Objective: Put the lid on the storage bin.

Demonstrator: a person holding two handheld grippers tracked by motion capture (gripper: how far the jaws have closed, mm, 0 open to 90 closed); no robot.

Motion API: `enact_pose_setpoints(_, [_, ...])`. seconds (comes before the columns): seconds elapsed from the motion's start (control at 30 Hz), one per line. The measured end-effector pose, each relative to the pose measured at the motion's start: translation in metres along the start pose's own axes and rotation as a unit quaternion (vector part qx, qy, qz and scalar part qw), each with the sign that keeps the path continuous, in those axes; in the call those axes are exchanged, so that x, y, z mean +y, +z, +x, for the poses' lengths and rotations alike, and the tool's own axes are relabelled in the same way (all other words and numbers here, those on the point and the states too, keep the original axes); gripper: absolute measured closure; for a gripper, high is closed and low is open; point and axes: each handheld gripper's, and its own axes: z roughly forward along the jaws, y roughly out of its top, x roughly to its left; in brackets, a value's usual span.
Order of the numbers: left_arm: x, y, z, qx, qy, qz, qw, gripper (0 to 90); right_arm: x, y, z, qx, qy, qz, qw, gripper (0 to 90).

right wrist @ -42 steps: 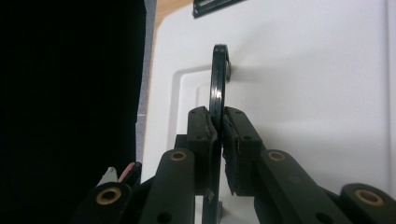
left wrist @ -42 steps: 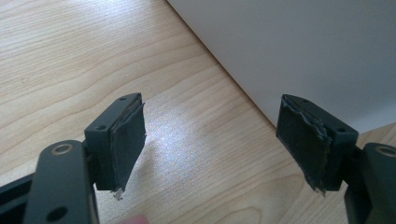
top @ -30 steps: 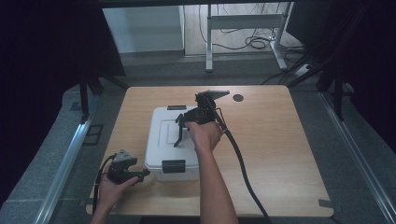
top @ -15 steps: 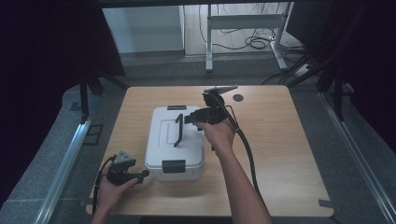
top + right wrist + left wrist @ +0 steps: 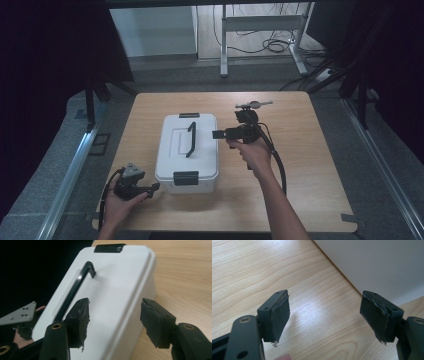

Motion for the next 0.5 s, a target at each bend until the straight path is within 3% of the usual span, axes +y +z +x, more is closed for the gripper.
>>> enact_pose_setpoints(0.27, [-0.002, -0.001, 0.002, 0.004, -0.004, 0.001, 1.0, 24.1, -0.022, -0.022, -0.027, -0.009, -0.025, -0.038, 0.9989, 40.5])
enact_pose_setpoints(0.43, [-0.002, -0.001, 0.0, 0.006, 0.001, -0.001, 1.0, 24.1, -0.039, -0.032, -0.052, -0.025, -0.029, -0.051, 0.9979, 40.1])
enact_pose_setpoints(0.5, [-0.003, -0.002, 0.001, 0.007, 0.0, 0.0, 1.0, 24.1, -0.048, -0.033, -0.063, -0.027, -0.019, -0.056, 0.9979, 39.8])
